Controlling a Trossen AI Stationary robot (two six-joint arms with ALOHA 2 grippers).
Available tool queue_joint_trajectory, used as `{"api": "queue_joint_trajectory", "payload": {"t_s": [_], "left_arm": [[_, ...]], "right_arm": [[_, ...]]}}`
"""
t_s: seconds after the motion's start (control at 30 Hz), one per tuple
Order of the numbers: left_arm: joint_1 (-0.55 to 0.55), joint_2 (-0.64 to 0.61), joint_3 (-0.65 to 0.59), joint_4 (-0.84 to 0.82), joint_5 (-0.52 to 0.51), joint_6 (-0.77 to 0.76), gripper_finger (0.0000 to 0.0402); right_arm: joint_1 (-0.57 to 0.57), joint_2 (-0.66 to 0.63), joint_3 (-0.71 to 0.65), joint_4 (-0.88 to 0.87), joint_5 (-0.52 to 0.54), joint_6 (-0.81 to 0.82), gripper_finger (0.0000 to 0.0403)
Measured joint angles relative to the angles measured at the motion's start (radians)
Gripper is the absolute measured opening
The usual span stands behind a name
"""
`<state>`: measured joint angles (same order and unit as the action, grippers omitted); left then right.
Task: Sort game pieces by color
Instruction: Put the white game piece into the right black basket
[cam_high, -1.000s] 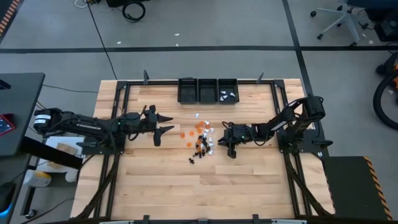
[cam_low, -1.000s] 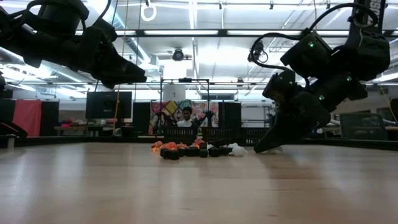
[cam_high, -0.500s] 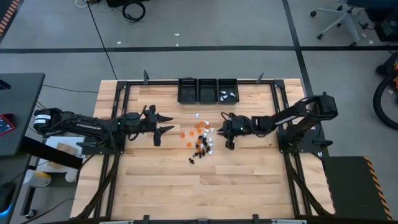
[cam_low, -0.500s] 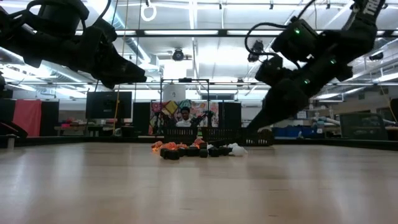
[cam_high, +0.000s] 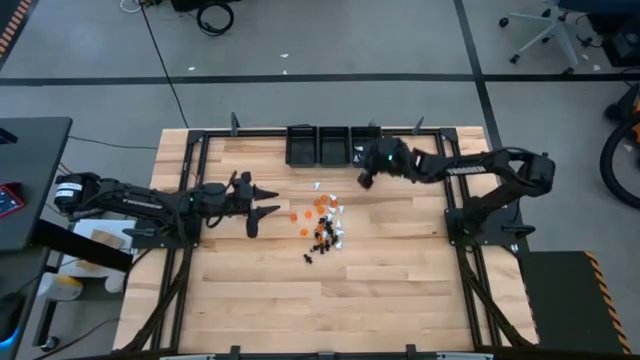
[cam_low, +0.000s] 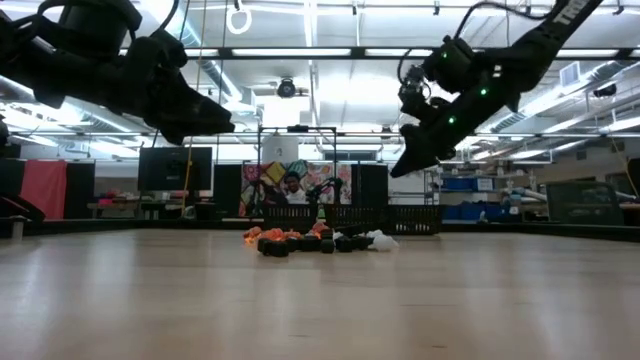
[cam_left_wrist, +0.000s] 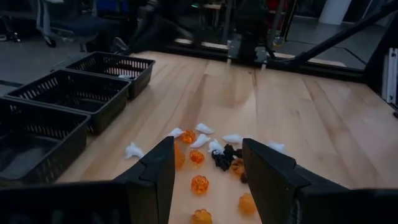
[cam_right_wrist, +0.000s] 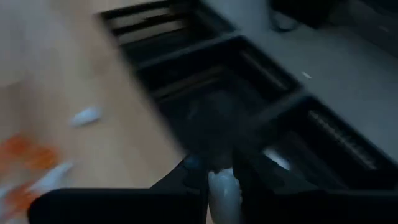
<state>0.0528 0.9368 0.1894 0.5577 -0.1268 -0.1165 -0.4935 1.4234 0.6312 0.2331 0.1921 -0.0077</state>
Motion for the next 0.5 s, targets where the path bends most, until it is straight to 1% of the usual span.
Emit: {"api": "queue_joint_trajectory", "payload": {"t_s": [0.17,0.33,0.5], "left_arm": [[-0.012,0.000,0.000,-0.016,0.000,0.000,0.0167],[-0.012,0.000,0.000,-0.049,0.000,0.006,0.0167],[-0.012,0.000,0.000,-0.057,0.000,0.032,0.0167]], "right_arm": [[-0.112,0.078,0.001,0.084,-0.052,0.036,0.0067],[-0.160,0.150,0.010,0.137,-0.124,0.057,0.0070],[-0.188,0.148,0.010,0.122,-0.185,0.048,0.0097]]}}
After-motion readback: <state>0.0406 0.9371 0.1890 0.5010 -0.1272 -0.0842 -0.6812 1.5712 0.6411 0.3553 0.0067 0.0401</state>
